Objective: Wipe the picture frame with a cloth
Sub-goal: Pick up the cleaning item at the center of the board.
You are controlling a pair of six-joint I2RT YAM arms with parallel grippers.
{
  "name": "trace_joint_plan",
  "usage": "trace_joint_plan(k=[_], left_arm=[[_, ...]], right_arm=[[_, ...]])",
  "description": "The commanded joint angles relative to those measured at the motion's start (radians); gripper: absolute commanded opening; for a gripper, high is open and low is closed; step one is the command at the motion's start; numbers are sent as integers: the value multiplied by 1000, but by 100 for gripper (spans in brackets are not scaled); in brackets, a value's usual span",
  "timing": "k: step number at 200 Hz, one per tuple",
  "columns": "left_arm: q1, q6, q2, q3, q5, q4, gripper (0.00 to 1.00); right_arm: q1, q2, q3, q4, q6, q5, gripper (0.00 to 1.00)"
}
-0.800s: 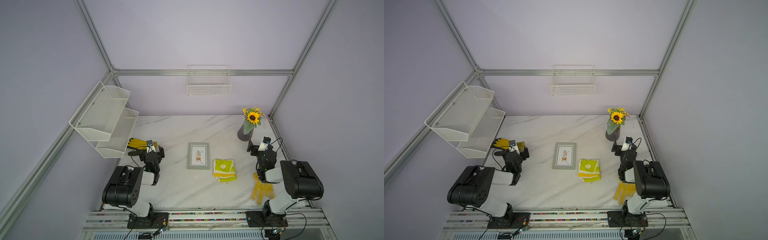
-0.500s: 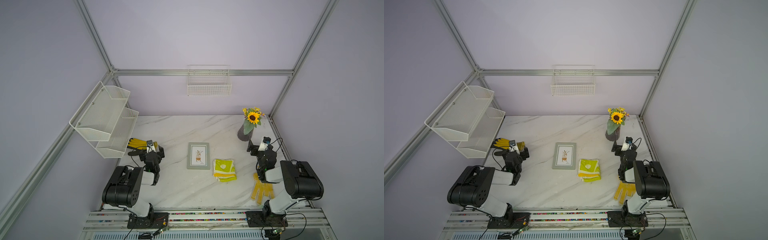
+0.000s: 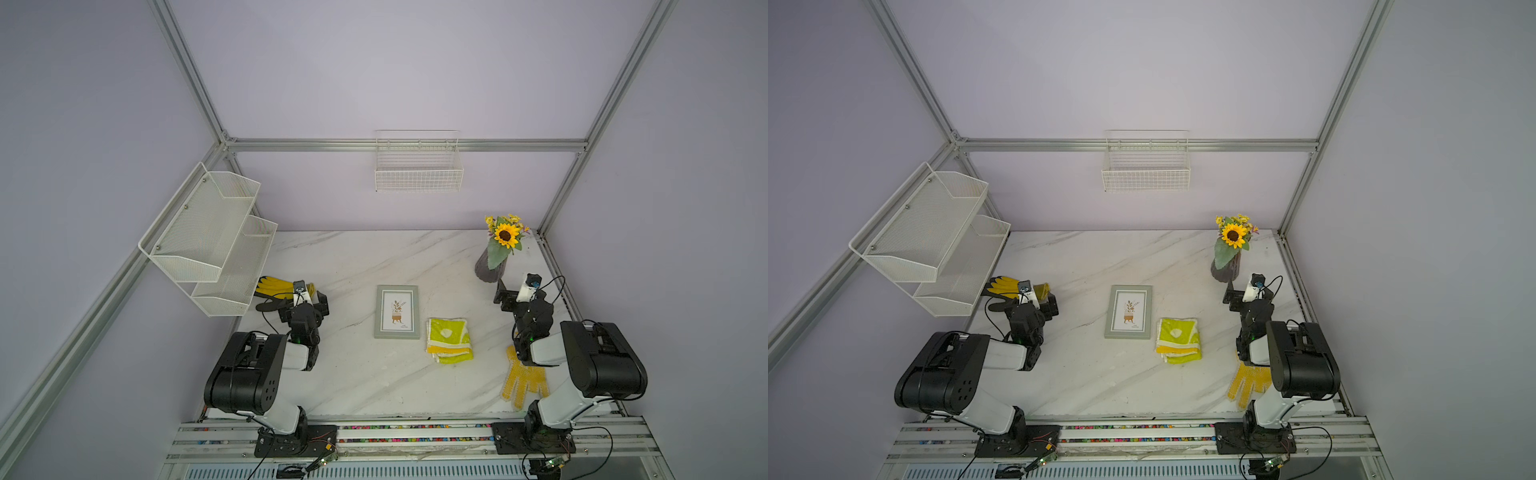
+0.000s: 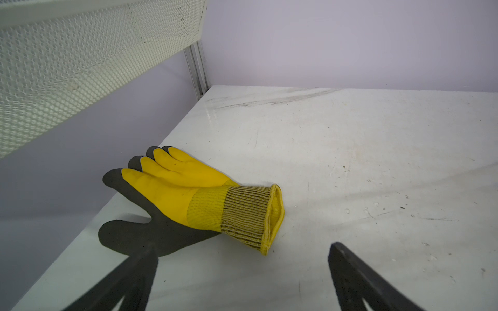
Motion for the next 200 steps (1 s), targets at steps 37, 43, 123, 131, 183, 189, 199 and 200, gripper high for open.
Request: trace_joint_plan(k=[37,43,123,131,183,189,199,200], left_arm=[[7,17,4,21,9,45,100],[7,17,5,22,10,45,100],[24,10,3,31,48,24,100],[31,3,-4,35,61,1,100],[48,38,-15,49,207,-36,87],[48,39,-24,54,208,-53,86],[46,50,-61,83,189,-125,80],[45,50,-70,89,187,-148,80]], right_arm=[[-5,10,13,43,5,-10,97],[-5,8,13,43,6,-10,97],[-7,13,19,34,11,-15,95],[-7,12,19,32,12,-18,89],[-7,5,13,39,22,28,75],[-8,2,10,46,28,53,74],[-8,-12,2,52,54,110,73],[-7,-14,1,52,57,117,73]])
